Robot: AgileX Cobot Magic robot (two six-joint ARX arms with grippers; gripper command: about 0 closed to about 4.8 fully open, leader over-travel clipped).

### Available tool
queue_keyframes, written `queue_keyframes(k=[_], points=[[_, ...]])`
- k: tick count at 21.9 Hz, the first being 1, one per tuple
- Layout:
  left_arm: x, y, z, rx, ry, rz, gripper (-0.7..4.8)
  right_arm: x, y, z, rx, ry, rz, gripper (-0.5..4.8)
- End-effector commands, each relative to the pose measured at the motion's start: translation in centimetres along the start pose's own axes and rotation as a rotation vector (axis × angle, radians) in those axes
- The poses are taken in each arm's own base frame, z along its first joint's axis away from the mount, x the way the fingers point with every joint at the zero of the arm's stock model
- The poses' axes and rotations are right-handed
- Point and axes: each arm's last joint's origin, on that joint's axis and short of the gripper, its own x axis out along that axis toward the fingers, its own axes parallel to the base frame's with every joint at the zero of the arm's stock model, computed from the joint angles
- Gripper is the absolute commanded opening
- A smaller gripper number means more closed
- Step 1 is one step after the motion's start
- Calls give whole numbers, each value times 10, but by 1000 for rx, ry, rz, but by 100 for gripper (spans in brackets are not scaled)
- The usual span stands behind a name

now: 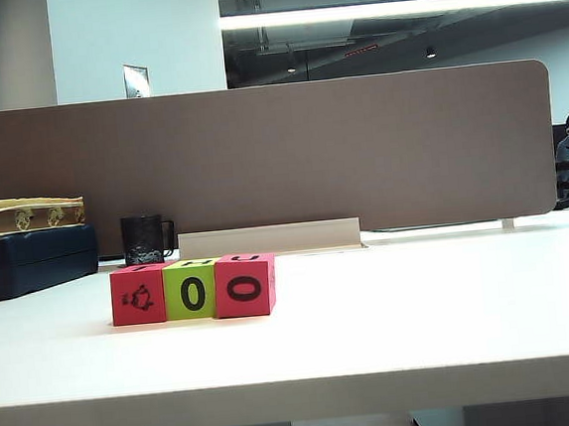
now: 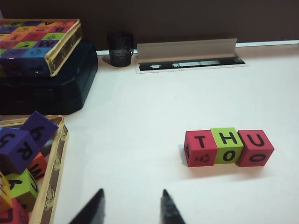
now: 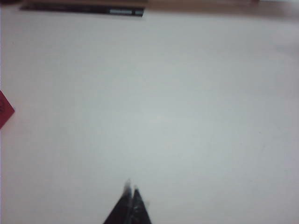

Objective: Select the appropriate blocks from the scattered letter blocks on the table and arrange them in a row to spell out "THU".

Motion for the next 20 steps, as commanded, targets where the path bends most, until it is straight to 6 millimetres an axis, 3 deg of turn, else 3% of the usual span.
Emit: queue_keyframes(k=[1, 16, 18, 20], points=[[0, 0, 2, -2, -16, -3, 147, -9, -2, -1, 11, -44, 2, -1], [0, 0, 2, -2, -17, -2, 147, -16, -4, 1, 20, -88, 7, -1], [-2, 2, 3, 67, -34, 47, 147, -16, -4, 1, 20, -88, 7, -1], [3, 4, -5, 18, -68, 135, 147, -16, -4, 1, 20, -88, 7, -1]])
